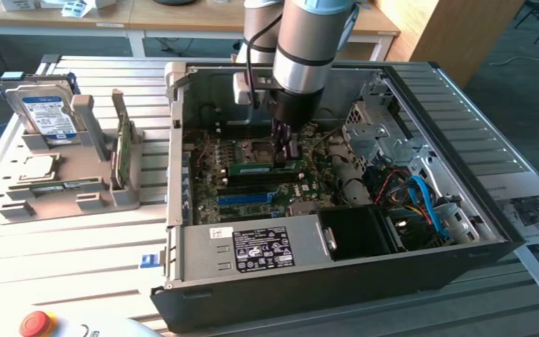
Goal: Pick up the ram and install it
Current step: 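Pick up the ram and move it above insertion slot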
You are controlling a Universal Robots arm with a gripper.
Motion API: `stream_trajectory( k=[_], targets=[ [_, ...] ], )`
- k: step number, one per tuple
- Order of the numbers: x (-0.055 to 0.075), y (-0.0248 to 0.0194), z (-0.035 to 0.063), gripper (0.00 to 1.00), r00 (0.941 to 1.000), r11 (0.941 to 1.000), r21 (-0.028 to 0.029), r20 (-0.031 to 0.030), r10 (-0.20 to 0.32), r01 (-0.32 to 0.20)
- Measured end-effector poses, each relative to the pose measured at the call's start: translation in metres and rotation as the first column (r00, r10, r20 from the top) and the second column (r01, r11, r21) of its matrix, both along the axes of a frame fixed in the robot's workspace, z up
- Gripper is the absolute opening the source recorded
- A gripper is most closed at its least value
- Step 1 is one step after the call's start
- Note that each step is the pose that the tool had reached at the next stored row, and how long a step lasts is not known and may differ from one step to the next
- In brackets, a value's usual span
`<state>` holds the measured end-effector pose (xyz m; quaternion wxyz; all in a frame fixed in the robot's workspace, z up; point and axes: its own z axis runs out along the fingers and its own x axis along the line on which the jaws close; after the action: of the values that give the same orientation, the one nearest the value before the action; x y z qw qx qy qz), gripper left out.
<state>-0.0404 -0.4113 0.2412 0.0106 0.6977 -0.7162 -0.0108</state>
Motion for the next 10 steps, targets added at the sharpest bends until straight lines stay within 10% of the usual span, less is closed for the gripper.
stream_trajectory(
  k=[10],
  targets=[
    [0.0, 0.0, -0.0026, 0.12, 1.0, 1.0, -0.0001, 0.0, 0.0, 0.0]
  ],
)
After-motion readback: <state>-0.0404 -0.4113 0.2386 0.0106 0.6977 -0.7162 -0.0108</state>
